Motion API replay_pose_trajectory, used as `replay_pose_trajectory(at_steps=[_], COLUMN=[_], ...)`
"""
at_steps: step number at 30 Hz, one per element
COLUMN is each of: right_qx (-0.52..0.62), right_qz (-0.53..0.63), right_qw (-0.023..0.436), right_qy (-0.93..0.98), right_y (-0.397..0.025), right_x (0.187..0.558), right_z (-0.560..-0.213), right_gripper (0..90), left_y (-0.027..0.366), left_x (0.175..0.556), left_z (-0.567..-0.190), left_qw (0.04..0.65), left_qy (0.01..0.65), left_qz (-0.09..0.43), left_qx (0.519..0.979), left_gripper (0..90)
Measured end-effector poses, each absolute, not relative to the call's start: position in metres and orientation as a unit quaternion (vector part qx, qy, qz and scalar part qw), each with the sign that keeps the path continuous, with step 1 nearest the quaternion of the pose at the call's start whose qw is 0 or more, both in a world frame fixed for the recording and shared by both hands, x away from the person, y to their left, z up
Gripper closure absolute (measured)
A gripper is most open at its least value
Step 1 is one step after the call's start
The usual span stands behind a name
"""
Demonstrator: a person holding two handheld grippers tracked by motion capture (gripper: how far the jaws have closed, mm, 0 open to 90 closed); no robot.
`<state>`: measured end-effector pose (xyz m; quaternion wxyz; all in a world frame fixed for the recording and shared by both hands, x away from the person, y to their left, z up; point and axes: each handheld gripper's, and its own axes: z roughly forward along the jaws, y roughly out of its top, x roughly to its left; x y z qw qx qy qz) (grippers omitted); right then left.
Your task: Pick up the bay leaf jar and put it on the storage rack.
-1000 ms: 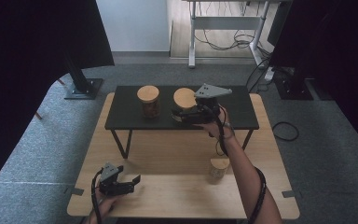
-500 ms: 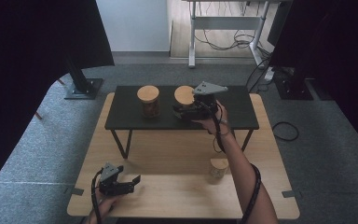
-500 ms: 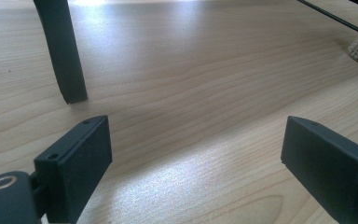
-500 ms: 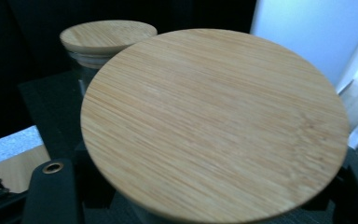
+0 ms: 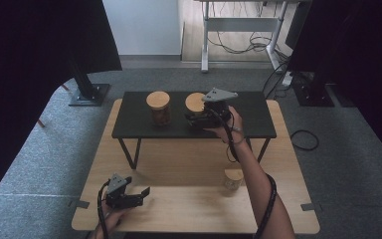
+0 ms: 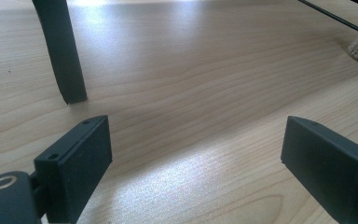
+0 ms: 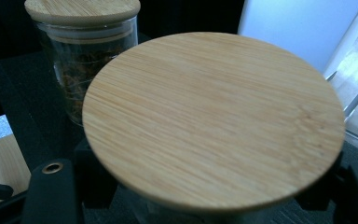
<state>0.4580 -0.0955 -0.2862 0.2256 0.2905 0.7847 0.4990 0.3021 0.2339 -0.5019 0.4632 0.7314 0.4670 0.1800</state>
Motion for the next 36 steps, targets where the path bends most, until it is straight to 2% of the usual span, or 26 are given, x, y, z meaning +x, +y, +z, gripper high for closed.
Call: replay_pose_trajectory(at_steps=[6, 9, 18, 36], right_qx=[0.302, 0.312, 0.313, 0.330], right_qz=[0.497, 0.490, 0.492, 0.508], right_qw=[0.227, 0.247, 0.248, 0.224], right_qy=[0.781, 0.776, 0.774, 0.763], right_y=[-0.097, -0.096, -0.097, -0.119], right_x=[0.460, 0.460, 0.458, 0.447], right_z=[-0.287, -0.286, -0.285, -0.286], right_gripper=[25.0, 22.6, 22.7, 9.1], left_y=[0.234, 0.234, 0.234, 0.236], left_x=[0.302, 0.302, 0.302, 0.315], left_z=[-0.502, -0.502, -0.502, -0.502], left_qw=[0.463, 0.463, 0.463, 0.474], left_qy=[0.466, 0.466, 0.466, 0.468], left_qz=[0.180, 0.180, 0.181, 0.170], left_qx=[0.732, 0.732, 0.732, 0.726], left_gripper=[8.1, 8.1, 8.1, 10.3])
